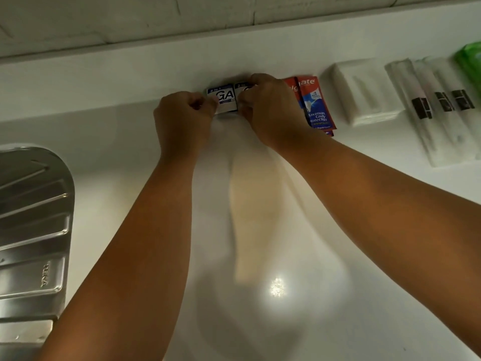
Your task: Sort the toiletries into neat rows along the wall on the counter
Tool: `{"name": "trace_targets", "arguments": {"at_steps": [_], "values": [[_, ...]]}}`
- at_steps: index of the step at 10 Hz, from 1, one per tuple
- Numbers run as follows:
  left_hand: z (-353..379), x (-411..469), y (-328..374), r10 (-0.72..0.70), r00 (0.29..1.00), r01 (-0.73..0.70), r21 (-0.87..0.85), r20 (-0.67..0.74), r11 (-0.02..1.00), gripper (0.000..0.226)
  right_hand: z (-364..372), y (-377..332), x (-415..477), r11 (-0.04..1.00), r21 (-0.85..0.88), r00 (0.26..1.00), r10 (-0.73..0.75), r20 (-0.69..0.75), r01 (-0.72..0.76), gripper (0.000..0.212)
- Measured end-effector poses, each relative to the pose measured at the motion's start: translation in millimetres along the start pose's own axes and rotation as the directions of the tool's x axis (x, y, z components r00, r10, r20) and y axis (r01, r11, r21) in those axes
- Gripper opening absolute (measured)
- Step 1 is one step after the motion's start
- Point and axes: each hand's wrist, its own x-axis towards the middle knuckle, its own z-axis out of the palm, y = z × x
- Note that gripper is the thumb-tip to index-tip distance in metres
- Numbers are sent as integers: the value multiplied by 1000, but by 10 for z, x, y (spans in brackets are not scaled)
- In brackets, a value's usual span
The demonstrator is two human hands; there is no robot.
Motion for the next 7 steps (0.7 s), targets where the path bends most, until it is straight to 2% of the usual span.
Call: {"name": "trace_targets", "arguments": {"at_steps": [1,4,5,7], "values": [[12,-36,-24,-6,1000,6,-13,-6,1000,45,-5,-3,-5,1000,-7,1000,2,7,-2,32],[19,-75,-10,92,996,-92,42,-5,995,42,-177,-55,-82,993,43,991,102,91,-106,37],[-7,-134,15,86,996,-86,37,-3,996,42,-360,-51,-230,984,105,987,136,82,-145,42],[-4,-495,311,197,979,-193,74,-50,978,26,-538,122,-717,979,175,993,114,-35,-106,31]]}}
